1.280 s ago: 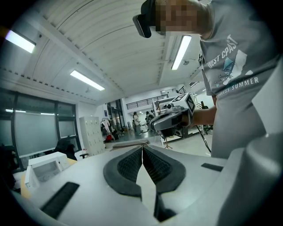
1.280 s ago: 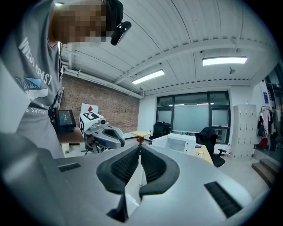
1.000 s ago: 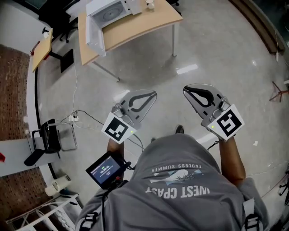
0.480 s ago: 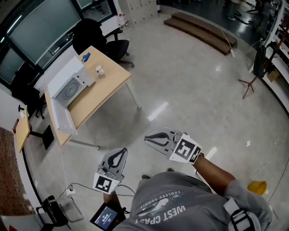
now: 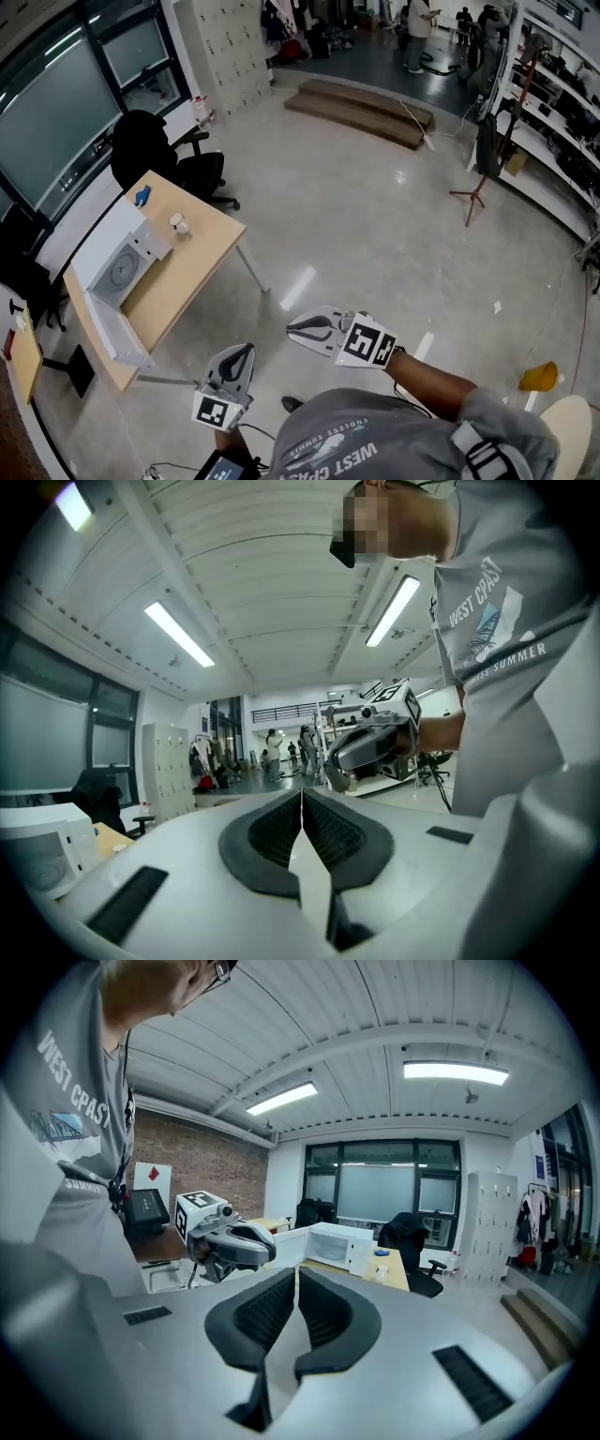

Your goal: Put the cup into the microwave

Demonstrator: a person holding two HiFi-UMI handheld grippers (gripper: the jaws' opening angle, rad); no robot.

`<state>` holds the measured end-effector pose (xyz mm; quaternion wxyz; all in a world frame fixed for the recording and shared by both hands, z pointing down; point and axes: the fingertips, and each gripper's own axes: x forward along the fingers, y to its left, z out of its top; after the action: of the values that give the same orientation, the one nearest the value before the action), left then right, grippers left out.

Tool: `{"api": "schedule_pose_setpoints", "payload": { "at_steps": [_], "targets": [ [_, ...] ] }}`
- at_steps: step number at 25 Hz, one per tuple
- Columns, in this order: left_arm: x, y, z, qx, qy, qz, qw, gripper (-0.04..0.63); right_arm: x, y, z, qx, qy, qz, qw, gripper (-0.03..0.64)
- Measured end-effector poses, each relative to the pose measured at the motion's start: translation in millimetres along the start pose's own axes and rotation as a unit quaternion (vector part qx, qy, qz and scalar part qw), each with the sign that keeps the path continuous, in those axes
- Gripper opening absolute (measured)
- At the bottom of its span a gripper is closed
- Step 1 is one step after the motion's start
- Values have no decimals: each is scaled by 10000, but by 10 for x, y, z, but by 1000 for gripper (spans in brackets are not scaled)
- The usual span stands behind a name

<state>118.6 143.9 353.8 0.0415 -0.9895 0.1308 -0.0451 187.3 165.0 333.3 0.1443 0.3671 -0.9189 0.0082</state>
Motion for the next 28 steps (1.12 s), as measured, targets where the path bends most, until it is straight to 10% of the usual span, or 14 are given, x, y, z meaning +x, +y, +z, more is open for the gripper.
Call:
{"api": "schedule_pose_setpoints", "payload": {
  "at_steps": [11, 28],
  "targets": [
    [-242, 1027, 36, 168, -389, -814, 9958, 23, 929, -178, 382, -66, 205, -734, 9971, 21],
    [-889, 1789, -23, 142, -702, -561, 9959, 23, 1835, -38, 611, -164, 498, -511, 9973, 21]
  ]
}}
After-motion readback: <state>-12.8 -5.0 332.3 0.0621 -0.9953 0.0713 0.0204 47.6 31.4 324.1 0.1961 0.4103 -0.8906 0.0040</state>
